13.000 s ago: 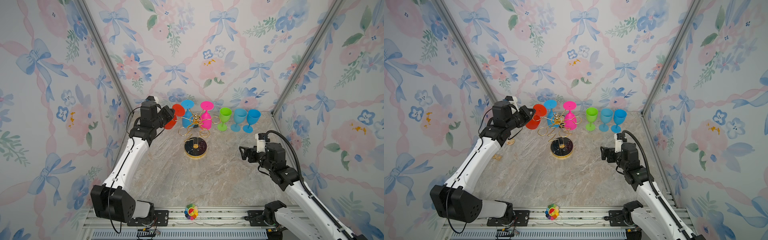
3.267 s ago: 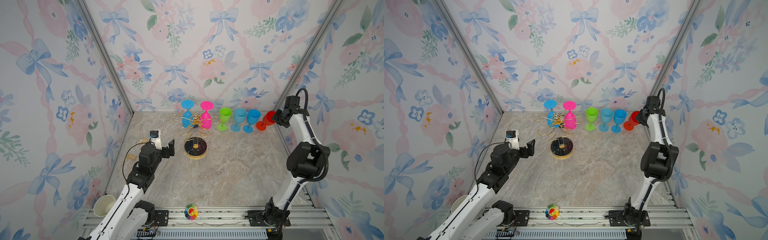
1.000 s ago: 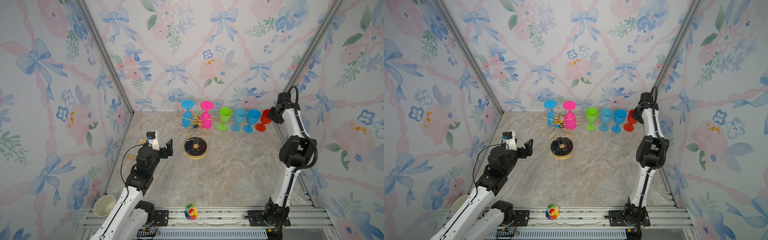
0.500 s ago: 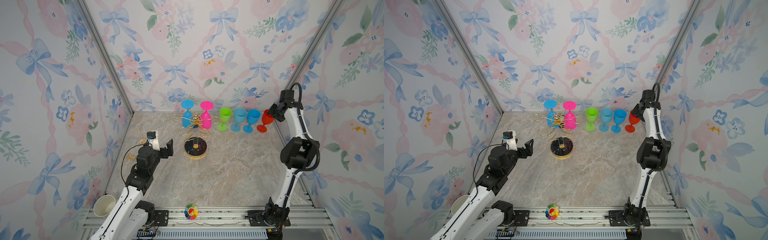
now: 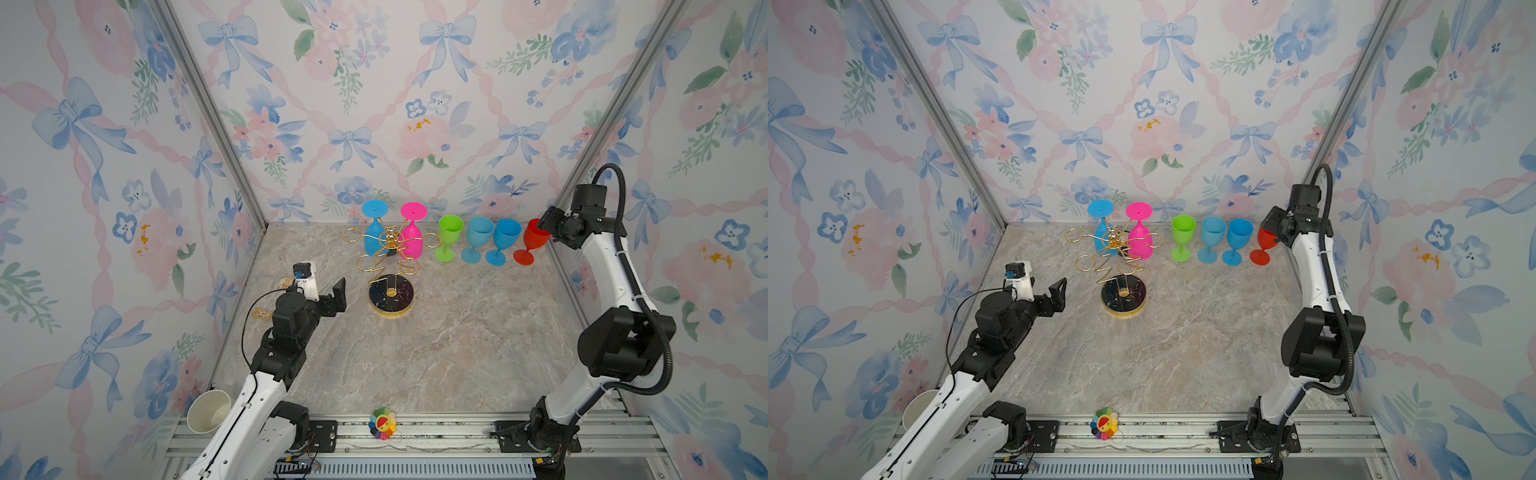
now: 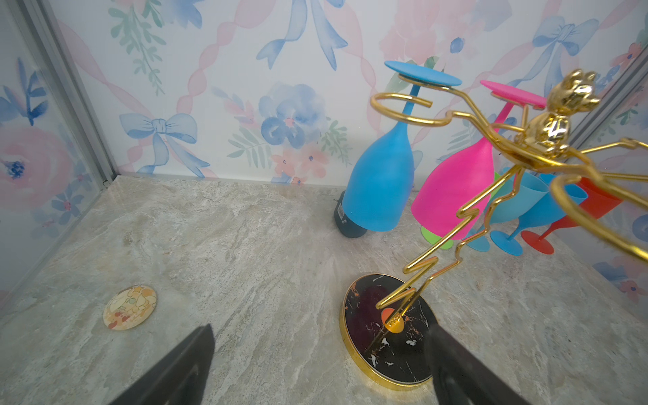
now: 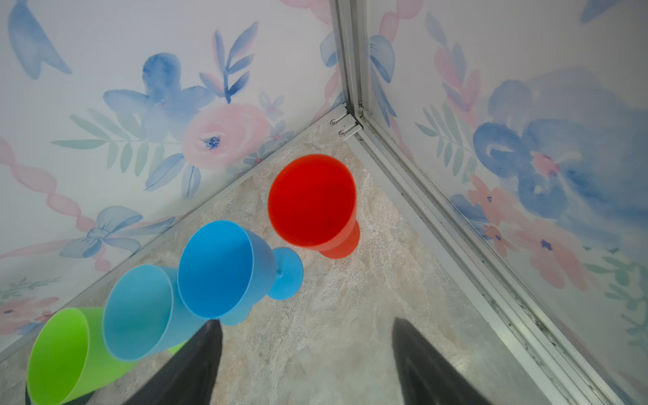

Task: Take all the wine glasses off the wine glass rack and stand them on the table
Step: 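Lift the right gripper up and back away from the red glass, then reach the right gripper over the standing glasses toward the hanging pink glass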

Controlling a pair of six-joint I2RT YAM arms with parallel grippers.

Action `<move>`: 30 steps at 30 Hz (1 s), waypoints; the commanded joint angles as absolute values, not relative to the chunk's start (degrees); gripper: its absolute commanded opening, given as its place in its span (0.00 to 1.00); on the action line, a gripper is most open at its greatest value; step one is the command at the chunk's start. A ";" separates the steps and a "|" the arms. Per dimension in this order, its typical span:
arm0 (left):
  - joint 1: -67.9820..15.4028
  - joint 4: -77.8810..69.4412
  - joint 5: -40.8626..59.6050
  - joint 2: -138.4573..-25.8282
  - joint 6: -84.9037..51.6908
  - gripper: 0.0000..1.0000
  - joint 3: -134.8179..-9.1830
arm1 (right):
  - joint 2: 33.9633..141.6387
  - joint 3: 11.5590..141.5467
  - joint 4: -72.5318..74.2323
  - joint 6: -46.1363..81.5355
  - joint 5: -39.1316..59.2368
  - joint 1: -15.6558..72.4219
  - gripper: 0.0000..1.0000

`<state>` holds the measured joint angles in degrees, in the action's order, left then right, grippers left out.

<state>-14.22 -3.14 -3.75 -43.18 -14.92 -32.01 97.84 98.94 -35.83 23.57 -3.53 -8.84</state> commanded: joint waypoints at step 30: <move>-3.98 4.71 9.68 -49.44 -20.02 0.98 -42.43 | 58.62 53.35 -19.87 16.18 15.11 7.82 0.86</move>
<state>-5.85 3.33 4.54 -48.23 -17.56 -41.06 60.12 54.30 -22.26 16.03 12.99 7.31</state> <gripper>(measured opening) 0.979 0.865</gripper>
